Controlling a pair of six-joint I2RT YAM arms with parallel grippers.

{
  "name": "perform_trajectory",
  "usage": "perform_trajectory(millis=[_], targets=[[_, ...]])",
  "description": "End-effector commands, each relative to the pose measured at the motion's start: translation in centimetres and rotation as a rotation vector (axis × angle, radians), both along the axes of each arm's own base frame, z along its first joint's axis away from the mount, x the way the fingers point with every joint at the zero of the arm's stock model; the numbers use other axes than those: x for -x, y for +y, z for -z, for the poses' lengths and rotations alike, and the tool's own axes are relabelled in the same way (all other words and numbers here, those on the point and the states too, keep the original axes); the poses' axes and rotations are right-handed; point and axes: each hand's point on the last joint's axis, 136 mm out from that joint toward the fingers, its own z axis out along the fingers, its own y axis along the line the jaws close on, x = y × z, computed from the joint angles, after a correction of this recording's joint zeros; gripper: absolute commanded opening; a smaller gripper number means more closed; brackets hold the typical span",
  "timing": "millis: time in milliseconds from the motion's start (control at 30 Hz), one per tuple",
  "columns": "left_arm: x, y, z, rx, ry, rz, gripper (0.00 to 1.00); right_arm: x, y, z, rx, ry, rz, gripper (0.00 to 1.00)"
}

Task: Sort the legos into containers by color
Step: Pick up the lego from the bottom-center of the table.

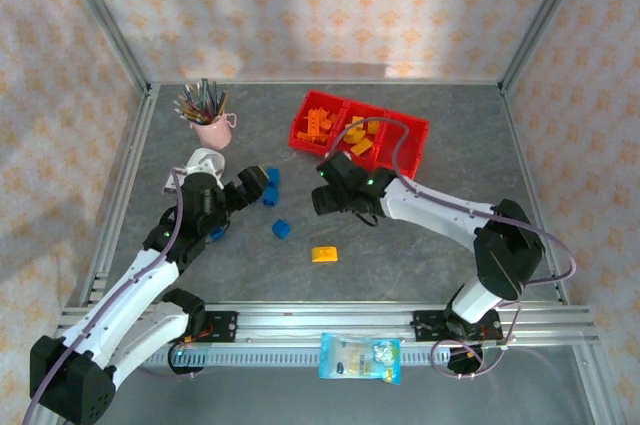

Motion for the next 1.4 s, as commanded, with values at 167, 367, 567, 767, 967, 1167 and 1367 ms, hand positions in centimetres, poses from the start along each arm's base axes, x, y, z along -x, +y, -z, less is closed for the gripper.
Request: perform_trajectory(millis=[167,367,567,767,967,1167,1367], targets=[[2.3,1.7,2.6,-0.020,0.085,-0.069,0.99,7.7,1.4,3.5,0.011,0.114,-0.098,0.88],[3.2,2.7,3.2,-0.015,0.092,-0.112,0.99,10.4,1.5,5.9,0.016,0.161,-0.075,0.90],[3.2,3.0,3.1,-0.007,0.080,-0.131,0.99,9.7,3.1,6.4,-0.009,0.161,0.000,0.92],[3.1,3.2,2.9,-0.030,0.076,-0.133,0.99,9.1,2.9,6.6,-0.005,0.191,0.197,0.92],[3.0,3.1,3.0,-0.038,0.075,-0.125,0.99,9.9,2.6,7.9,0.019,0.229,0.249,0.88],[3.0,3.2,3.1,-0.047,0.079,-0.124,0.99,10.1,1.8,9.3,0.082,0.247,0.289,0.77],[2.9,3.2,3.5,-0.043,0.079,-0.123,0.99,9.5,2.1,9.8,0.103,0.225,0.293,0.71]])
